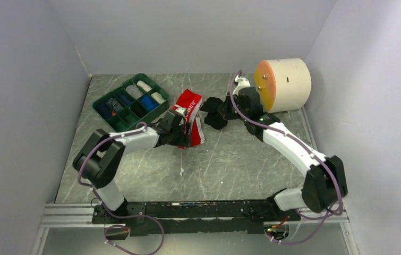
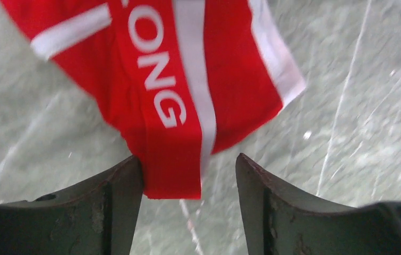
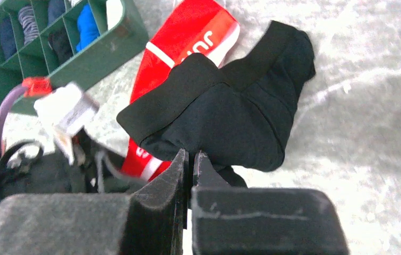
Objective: Roll the underwear
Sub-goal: Pick up the underwear from the center of the board, then move the underwear to the center of the board, then flatten out the underwear at the center of the board.
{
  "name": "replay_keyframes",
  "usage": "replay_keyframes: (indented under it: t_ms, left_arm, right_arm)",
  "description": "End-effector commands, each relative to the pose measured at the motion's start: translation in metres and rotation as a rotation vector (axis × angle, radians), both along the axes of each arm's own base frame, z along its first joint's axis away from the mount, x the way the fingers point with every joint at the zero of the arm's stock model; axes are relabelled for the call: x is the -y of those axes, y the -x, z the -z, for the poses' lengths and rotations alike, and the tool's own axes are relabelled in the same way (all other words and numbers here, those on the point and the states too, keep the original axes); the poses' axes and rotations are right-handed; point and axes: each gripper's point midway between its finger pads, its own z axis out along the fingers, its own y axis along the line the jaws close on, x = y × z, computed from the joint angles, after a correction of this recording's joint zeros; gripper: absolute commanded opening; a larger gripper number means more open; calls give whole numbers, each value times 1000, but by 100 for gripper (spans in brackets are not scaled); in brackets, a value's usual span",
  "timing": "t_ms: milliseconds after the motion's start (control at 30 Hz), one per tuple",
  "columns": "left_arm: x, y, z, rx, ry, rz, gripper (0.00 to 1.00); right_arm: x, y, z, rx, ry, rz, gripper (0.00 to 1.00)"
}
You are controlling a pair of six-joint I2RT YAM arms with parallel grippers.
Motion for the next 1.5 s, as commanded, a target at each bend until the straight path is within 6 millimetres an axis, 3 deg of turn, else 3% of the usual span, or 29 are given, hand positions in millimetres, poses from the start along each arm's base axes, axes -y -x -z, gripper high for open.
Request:
replay_keyframes:
  t_ms: [0, 200, 400, 500, 567, 633, 767, 867, 967, 1067, 1200, 1267, 1333, 1400, 1467]
  left_arm:
    - [21, -24, 11, -9, 22, -38, 63]
    - [47, -58, 23, -3, 26, -28, 51]
    - [99, -104, 16, 35, 112, 55, 54]
    - [120, -115, 17, 23, 160, 100, 56]
    - [122, -117, 8, 34, 166, 101, 60]
    - [119, -115, -19, 77, 196, 97, 68]
    - [93, -100, -67, 136, 191, 49, 78]
    - [59, -82, -93, 177, 154, -29, 82]
    - [-7, -60, -92, 179, 28, -243, 85]
    - [-56, -37, -97, 172, 63, -377, 89]
    - [-100, -4, -98, 188, 151, -451, 91]
    - [-106, 4, -112, 236, 177, -439, 92]
    - [-105, 11, -127, 270, 204, -403, 93]
    - [-99, 15, -134, 278, 223, -346, 93]
    - [-95, 20, -134, 259, 219, -307, 93]
  right_arm:
    - [21, 30, -8, -3, 10, 29, 0]
    - [32, 64, -21, -18, -23, 17, 0]
    - [34, 90, -32, -22, -89, -5, 0]
    - [36, 97, -44, 13, -107, -21, 0]
    - [28, 104, -58, 50, -125, -93, 0]
    - [16, 113, -71, 68, -135, -197, 0]
    - [-13, 142, -100, 108, -225, -445, 0]
    - [-31, 164, -119, 129, -315, -615, 0]
    - [-44, 181, -130, 126, -407, -738, 0]
    - [-51, 180, -128, 106, -473, -738, 0]
    - [-56, 184, -130, 97, -524, -776, 0]
    - [-53, 176, -116, 56, -489, -711, 0]
    - [-39, 158, -76, -33, -389, -541, 0]
    - [-11, 142, -41, -78, -284, -340, 0]
    - [10, 141, -35, -57, -249, -242, 0]
